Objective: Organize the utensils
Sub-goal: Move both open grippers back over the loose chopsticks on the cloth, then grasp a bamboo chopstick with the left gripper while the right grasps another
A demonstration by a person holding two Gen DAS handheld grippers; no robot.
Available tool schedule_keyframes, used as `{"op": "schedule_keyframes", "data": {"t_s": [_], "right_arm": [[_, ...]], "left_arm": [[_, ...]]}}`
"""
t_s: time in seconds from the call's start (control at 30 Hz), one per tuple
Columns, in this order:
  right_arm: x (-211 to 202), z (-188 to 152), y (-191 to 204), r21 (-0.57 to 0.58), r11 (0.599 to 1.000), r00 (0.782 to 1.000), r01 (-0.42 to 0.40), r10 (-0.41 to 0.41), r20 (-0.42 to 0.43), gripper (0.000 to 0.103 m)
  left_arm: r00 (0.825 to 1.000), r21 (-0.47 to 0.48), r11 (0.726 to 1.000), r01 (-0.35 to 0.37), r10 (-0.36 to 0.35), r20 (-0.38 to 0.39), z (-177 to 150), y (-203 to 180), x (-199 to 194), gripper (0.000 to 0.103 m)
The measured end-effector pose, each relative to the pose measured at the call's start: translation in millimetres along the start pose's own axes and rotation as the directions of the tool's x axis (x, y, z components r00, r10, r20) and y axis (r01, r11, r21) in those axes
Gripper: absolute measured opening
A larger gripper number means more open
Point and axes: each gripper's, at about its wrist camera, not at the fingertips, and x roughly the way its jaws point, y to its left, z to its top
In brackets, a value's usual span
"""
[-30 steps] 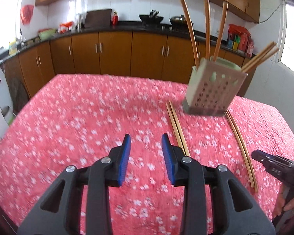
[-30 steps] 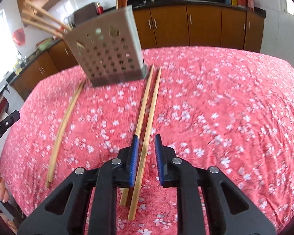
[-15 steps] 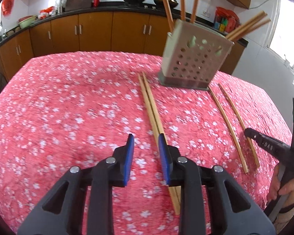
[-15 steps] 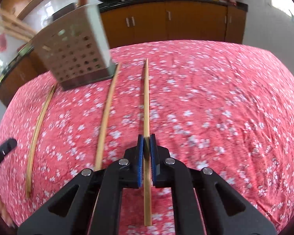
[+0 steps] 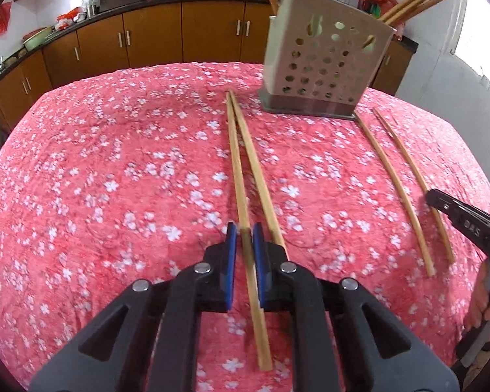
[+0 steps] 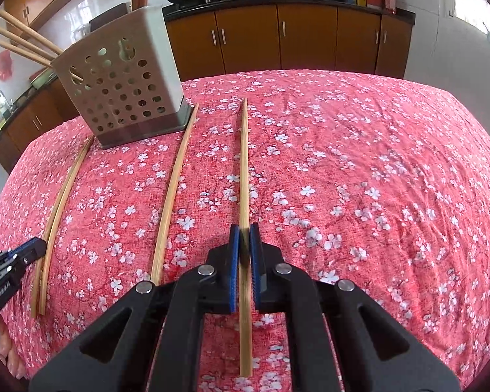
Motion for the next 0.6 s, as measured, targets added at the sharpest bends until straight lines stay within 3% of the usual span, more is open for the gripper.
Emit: {"op": "schedule_keyframes", "data": {"t_s": [0.27,0.6], "right_arm": [[4,3,-1,-0.035,0.999,1.0,0.025,-0.024,0.013,0.008],[10,9,-15,0.01,0.999,0.999,0.04,-0.04,0.019,0.008]], "left_arm": [[0.997,-0.055,0.995,-0.077,0.079,0.02,23,32,16,0.008],[0.999,-0.086,0.996,-0.023,0.027,0.042,24,52,17,0.009]]}}
